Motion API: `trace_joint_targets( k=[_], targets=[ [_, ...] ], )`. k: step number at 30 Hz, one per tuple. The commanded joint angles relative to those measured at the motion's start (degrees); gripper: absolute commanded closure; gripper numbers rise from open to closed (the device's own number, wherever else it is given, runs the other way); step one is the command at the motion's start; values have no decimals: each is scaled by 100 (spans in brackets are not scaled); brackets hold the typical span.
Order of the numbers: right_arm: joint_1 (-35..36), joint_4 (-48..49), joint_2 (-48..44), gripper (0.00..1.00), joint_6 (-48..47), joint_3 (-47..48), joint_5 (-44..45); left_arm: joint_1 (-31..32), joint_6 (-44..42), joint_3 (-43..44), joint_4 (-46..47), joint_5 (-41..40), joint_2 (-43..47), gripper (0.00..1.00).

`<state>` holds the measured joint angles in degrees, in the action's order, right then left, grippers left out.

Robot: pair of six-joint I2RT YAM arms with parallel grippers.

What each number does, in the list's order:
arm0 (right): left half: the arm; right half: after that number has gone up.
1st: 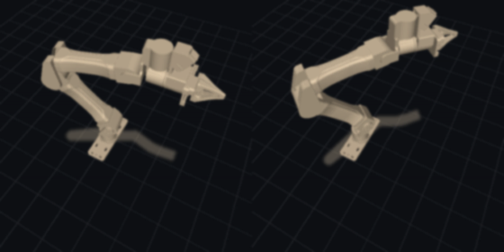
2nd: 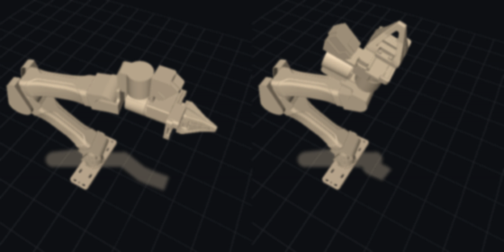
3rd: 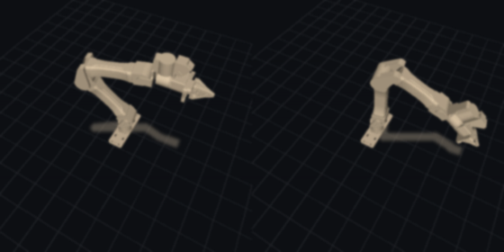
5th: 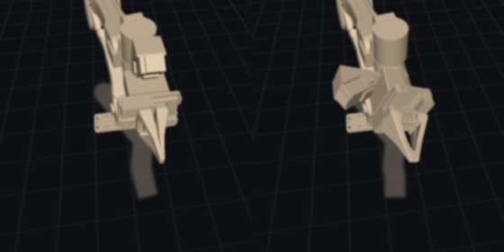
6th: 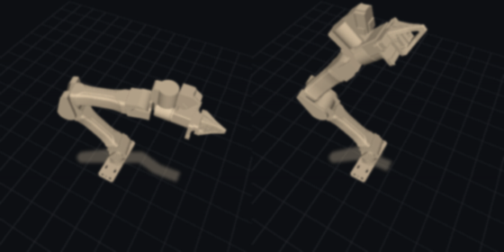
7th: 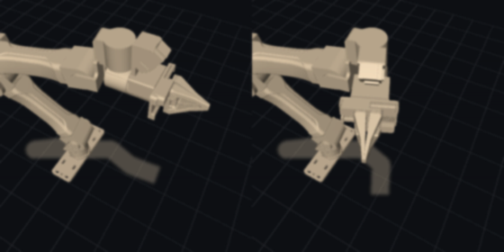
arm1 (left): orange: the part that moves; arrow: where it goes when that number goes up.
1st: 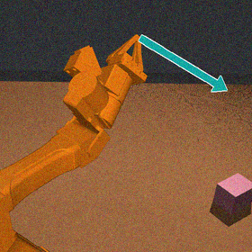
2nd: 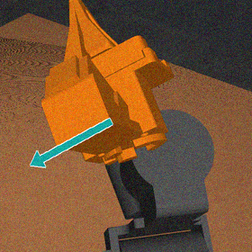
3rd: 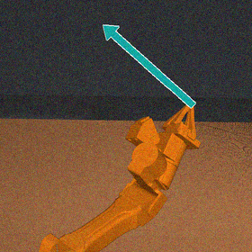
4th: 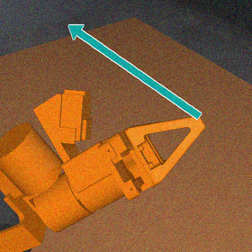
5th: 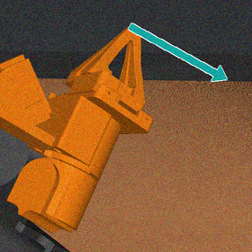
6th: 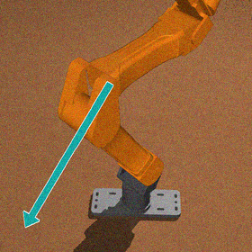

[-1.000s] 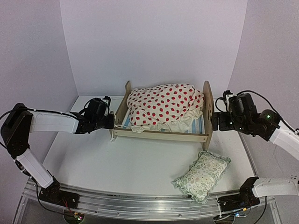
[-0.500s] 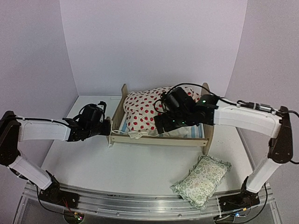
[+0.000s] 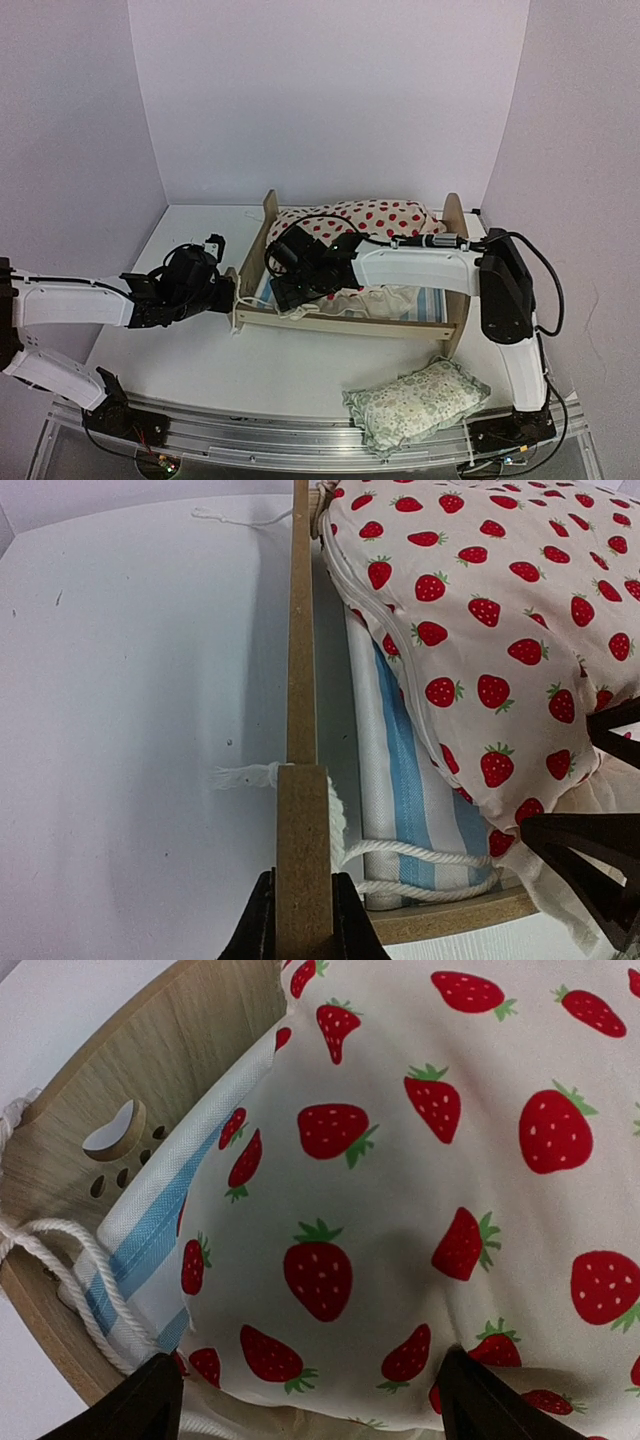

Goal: Set up the pet bed
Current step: Move the bed frame to the center of the board, then pick up the left corner of the mattress closest to the robot from the bed frame.

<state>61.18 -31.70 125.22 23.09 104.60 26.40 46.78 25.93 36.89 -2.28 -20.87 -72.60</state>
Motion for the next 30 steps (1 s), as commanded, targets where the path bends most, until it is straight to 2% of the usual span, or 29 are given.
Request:
trace_joint_targets(
  k=[1, 3, 5, 7, 11, 14, 22, 25, 30],
  targets=[
    [92, 46, 141, 17, 319, 157, 72, 94, 190, -53, 263, 543, 445, 100],
    [122, 43, 278, 27, 272, 232, 76, 92, 191, -87, 263, 564, 507, 100],
    [157, 43, 396, 41, 172, 320, 111, 94, 199, -102, 263, 570, 538, 99],
    [181, 44, 454, 60, 26, 424, 170, 95, 208, -116, 264, 576, 569, 97],
    [194, 51, 316, 88, -203, 597, 251, 95, 202, -105, 220, 539, 662, 85],
    [203, 54, 121, 100, -412, 787, 294, 98, 122, 23, -48, 653, 774, 76],
    [215, 51, -322, 100, -927, 1300, 371, 95, 46, 391, -608, 577, 1219, 49],
    [211, 53, -415, 100, -1005, 1353, 336, 98, -18, 518, -871, 611, 1346, 46],
    [219, 43, -450, 100, -1127, 1640, 64, 94, -181, 750, -1436, 681, 1457, 46]
  ],
)
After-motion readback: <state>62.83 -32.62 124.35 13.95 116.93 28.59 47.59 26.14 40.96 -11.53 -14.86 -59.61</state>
